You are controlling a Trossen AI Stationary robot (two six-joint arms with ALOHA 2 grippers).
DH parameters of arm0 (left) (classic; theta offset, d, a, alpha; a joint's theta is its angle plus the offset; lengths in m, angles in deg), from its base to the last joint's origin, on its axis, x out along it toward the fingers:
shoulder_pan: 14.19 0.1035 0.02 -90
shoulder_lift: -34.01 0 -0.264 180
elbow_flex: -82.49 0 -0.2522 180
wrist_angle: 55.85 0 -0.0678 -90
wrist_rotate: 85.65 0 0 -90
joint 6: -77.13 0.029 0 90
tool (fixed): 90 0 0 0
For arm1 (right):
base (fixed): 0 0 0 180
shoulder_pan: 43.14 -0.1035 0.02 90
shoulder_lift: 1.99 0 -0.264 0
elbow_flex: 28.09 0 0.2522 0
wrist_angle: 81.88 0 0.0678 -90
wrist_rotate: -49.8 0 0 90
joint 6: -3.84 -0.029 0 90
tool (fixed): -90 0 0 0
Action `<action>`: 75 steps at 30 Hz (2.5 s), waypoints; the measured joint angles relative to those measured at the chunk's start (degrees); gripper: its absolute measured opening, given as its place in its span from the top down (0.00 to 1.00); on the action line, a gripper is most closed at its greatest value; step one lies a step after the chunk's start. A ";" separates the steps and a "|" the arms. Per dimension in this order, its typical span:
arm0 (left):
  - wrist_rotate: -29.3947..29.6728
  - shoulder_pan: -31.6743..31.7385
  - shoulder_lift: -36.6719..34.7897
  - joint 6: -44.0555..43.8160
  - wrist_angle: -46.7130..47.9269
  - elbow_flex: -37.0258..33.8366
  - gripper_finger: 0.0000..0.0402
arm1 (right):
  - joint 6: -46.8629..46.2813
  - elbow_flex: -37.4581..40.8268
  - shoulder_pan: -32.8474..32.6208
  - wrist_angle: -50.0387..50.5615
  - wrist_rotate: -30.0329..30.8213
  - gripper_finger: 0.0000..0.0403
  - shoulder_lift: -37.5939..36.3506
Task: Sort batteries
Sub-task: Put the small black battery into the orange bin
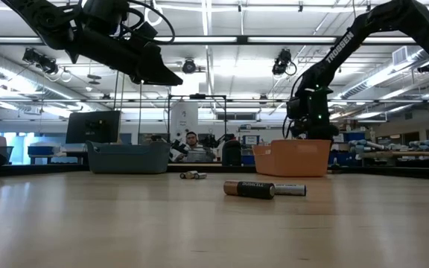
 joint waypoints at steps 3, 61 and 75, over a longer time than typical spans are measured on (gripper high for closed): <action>0.00 0.00 0.00 0.00 0.28 0.00 0.50 | 0.72 0.75 -0.23 -0.08 1.04 0.70 0.00; -0.01 0.01 0.00 -0.02 0.61 0.00 0.50 | 5.02 6.04 -0.14 -4.34 2.94 0.62 0.15; -0.02 0.00 -0.01 -0.02 0.59 0.00 0.50 | 6.14 6.69 -0.20 -5.17 4.59 0.75 0.20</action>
